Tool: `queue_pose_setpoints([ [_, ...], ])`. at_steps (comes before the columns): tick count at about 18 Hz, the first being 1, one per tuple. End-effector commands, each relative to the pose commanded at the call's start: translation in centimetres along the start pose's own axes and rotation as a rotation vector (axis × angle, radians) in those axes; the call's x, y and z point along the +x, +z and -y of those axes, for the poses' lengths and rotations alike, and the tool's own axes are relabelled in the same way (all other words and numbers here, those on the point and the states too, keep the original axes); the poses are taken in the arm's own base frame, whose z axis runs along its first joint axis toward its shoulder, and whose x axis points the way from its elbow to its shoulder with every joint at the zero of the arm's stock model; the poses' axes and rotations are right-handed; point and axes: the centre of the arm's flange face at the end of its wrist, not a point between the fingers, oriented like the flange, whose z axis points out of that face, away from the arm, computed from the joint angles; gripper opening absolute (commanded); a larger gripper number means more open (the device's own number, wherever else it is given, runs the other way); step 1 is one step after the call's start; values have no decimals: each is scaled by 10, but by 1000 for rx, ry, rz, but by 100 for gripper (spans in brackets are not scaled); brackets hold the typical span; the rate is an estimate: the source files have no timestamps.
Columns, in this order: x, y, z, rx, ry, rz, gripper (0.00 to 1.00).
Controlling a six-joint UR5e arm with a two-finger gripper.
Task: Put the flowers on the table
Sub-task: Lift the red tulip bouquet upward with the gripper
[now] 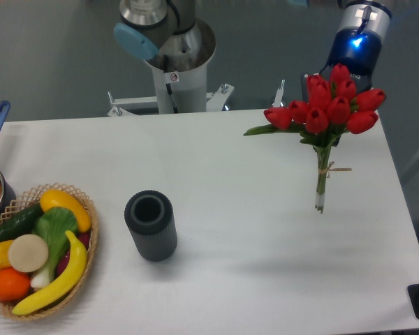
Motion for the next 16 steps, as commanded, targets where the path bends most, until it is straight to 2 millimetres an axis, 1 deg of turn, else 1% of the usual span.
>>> queue_pose_setpoints([
  [3,2,-1,-5,-87,8,24,42],
  [5,2,-2,-3,-140,18,42,42],
  [8,6,-9,0,-194,30,68,42],
  [10,10,-15,1,-282,38,103,42],
  [11,14,-20,2,-346,47,126,42],
  [13,19,-25,8,-403,54,154,42],
  [16,33,-21,16,-520,82,184,42],
])
